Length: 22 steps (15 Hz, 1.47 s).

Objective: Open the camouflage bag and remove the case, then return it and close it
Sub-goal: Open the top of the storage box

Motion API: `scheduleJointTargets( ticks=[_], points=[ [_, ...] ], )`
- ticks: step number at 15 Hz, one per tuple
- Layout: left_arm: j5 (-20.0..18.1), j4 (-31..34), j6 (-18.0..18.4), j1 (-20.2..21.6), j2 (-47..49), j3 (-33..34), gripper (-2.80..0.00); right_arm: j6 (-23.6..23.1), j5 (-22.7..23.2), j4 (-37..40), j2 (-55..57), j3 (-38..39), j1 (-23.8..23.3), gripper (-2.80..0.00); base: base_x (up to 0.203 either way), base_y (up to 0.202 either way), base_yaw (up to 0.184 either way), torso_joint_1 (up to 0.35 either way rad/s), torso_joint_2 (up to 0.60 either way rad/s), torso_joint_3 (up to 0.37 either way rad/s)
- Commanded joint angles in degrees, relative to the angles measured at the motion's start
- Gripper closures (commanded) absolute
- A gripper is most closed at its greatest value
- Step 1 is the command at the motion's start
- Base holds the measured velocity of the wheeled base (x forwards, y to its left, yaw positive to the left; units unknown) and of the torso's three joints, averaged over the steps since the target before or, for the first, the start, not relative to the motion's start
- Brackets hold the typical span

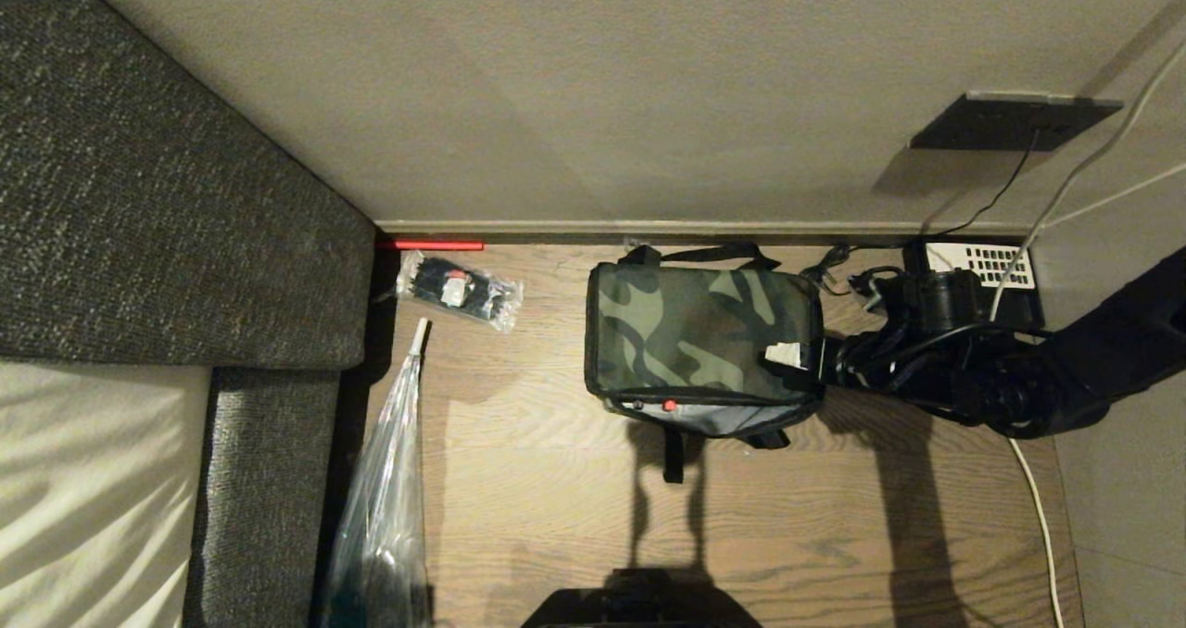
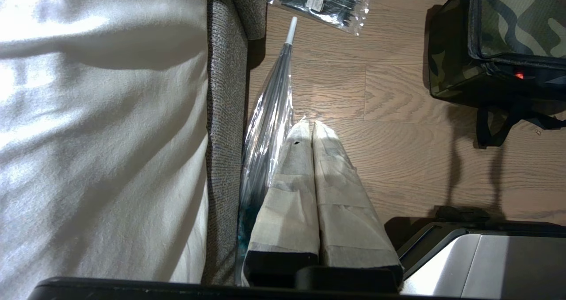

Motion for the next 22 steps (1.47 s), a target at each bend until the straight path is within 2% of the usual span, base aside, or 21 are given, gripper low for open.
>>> scheduleJointTargets(
  ticks=[1,7,17,22],
  points=[
    [0.0,0.0,0.0,0.0,0.0,0.0,0.0,0.1,0.4,-0.3,0.2,-0.4,0.5,-2.8,0.0,0.0,0.0,0.0,0.0,0.0],
    [0.0,0.0,0.0,0.0,0.0,0.0,0.0,0.1,0.2,-1.8,3.4,-2.6,1.6,-2.8,0.0,0.0,0.0,0.0,0.0,0.0],
    [0.0,0.0,0.0,0.0,0.0,0.0,0.0,-0.2,0.4,-1.9,3.6,-1.9,1.5,-2.8,0.0,0.0,0.0,0.0,0.0,0.0],
    [0.0,0.0,0.0,0.0,0.0,0.0,0.0,-3.3,0.2,-2.0,4.9,-3.1,1.5,-2.8,0.0,0.0,0.0,0.0,0.0,0.0]
  ],
)
